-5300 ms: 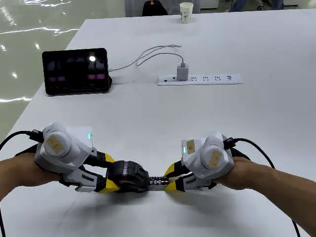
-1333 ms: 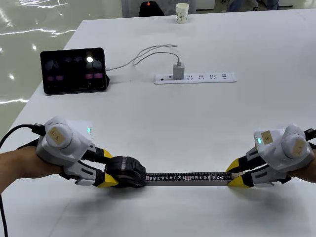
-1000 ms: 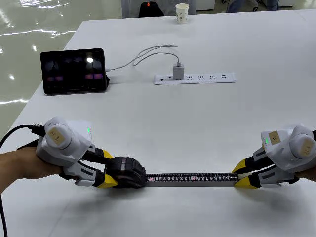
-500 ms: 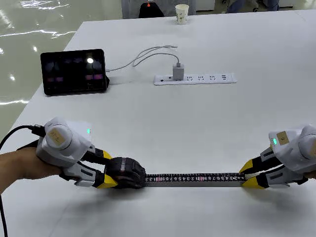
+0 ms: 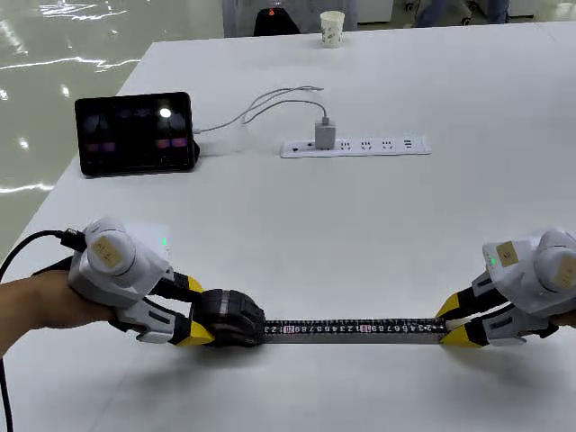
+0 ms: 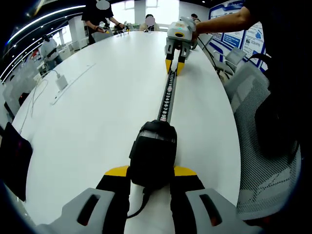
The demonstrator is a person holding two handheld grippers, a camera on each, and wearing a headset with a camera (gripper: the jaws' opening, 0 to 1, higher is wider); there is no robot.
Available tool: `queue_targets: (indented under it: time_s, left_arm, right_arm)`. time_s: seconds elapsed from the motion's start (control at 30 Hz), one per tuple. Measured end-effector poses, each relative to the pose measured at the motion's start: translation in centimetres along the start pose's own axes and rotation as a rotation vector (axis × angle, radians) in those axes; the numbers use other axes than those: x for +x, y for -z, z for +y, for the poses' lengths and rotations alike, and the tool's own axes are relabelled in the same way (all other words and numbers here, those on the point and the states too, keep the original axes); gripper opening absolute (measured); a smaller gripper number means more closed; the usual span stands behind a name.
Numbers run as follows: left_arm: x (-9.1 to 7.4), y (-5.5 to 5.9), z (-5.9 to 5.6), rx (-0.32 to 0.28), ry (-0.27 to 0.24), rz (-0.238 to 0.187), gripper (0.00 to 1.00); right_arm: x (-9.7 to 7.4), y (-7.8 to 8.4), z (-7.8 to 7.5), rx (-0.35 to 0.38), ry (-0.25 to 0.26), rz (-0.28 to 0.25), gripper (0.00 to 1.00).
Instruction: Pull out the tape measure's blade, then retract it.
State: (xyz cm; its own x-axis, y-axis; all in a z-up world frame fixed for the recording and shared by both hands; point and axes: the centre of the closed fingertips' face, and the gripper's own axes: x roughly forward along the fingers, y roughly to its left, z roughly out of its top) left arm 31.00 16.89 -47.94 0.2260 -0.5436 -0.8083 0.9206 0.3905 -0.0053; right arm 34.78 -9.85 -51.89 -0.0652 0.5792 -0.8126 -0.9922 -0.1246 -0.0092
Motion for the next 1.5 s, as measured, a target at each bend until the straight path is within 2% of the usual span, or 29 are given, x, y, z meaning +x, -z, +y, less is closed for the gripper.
queue_targets:
  time_s: [0.6,0.93,1.13,1.33,1.5]
  left_arm:
    - [0.1,0.3,0.5,0.018,-0.008,0.040,0.26]
    - [0.1,0.2,0.3,0.020,-0.019,0.046,0.26]
    - [-0.1,0.2,0.3,0.009,-0.025,0.038,0.26]
    - [-0.4,0.4,0.3,-0.007,-0.042,0.029,0.31]
    - [-0.6,0.5,0.0,-0.036,-0.063,0.014,0.39]
  right_arm:
    - [0.1,0.3,-0.1,-0.041,-0.002,0.054,0.12]
    - [0.1,0.4,-0.1,-0.042,0.011,0.064,0.13]
    - [0.0,0.5,-0.3,-0.036,0.032,0.067,0.17]
    - [-0.4,0.9,0.2,-0.016,0.050,0.067,0.21]
    - [-0.9,1.1,0.5,0.014,0.069,0.060,0.25]
